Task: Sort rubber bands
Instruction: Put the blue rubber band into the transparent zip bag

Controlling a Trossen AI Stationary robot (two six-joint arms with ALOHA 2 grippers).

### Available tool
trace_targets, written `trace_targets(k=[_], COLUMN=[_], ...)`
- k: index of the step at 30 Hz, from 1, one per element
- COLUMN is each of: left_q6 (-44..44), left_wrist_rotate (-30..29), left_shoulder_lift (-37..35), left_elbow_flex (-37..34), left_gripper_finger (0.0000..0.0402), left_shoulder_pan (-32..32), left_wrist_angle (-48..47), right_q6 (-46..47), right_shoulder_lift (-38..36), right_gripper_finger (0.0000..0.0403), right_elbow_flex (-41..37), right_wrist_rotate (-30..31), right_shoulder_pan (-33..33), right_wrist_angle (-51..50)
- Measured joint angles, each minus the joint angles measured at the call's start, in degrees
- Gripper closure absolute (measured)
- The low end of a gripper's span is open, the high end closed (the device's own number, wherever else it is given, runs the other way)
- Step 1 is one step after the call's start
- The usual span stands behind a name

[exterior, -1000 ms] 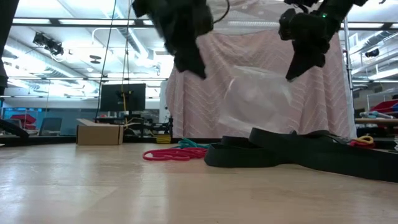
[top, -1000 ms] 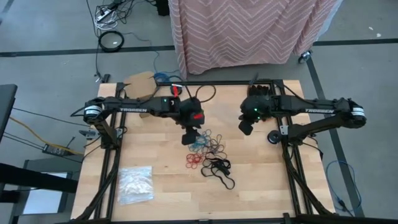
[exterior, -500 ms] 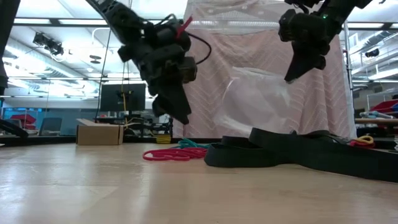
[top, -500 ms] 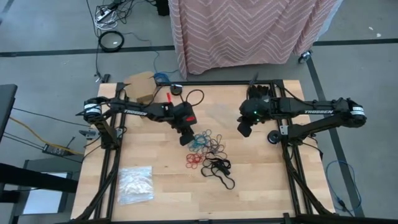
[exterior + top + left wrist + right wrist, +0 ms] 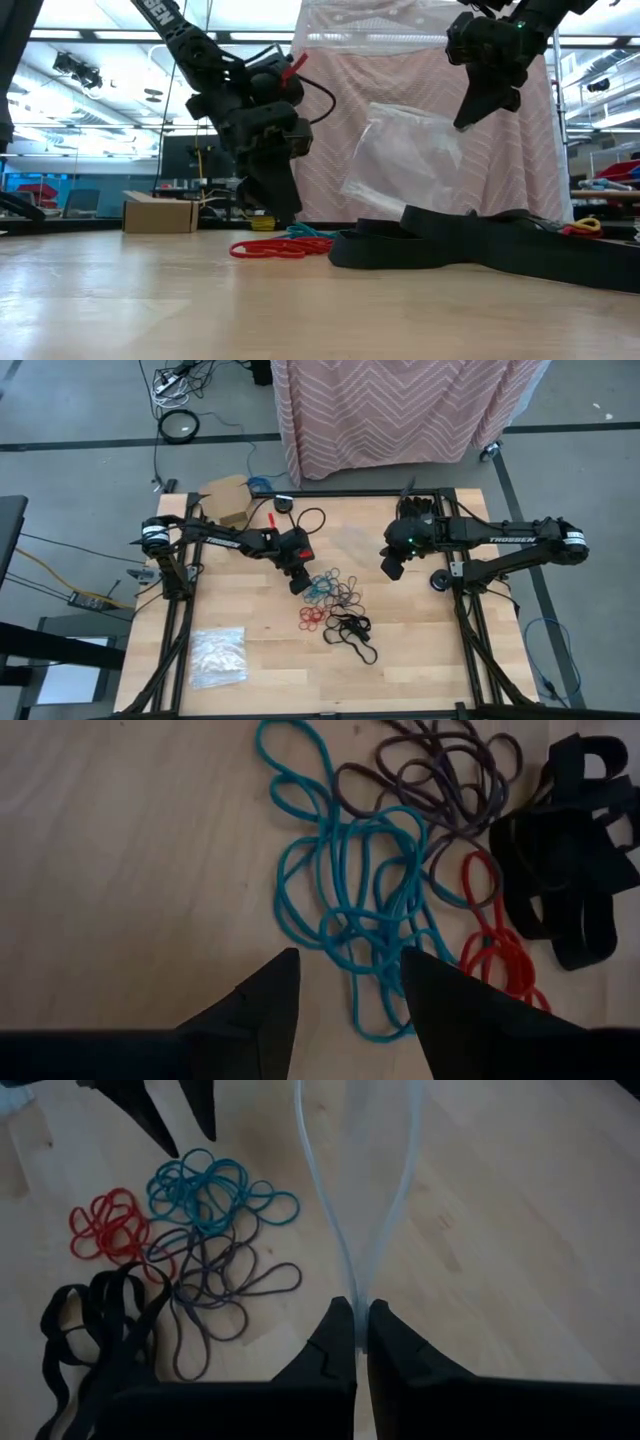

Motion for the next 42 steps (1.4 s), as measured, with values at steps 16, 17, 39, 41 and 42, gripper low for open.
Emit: trace_targets(k=[16, 17, 39, 41, 42], left_q6=[-4.9, -5.2, 12.3, 13.2, 13.4], left_wrist_rotate=[4.2, 4.4, 0.8, 0.8, 0.8], left_shoulder_lift=[-0.1, -0.9, -10.1, -9.5, -9.4], left_elbow_flex=[2.6, 3.3, 49.8, 50.5, 50.5], left_gripper_finger=[0.0388, 0.0392, 0.0401, 0.0401, 0.0401], left_shoulder_pan=[0.5, 0.4, 0.5, 0.8, 0.9], left_wrist_angle=[0.9, 0.7, -16.2, -16.0, -16.3], right_q6=[0.2, 0.2, -1.4, -1.1, -1.0], right_shoulder_lift=[0.1, 0.1, 1.1, 1.2, 1.2], right_gripper_finger=[0.0403, 0.0403, 0.0403, 0.0403, 0.0403], right_elbow_flex=[0.0, 0.0, 0.0, 0.0, 0.0], right_wrist_rotate=[-0.6, -1.0, -5.0, -5.4, -5.5], right_shoulder_pan=[0.0, 0.0, 0.0, 0.0, 0.0], right_wrist_angle=[0.0, 0.0, 7.9, 9.0, 9.6])
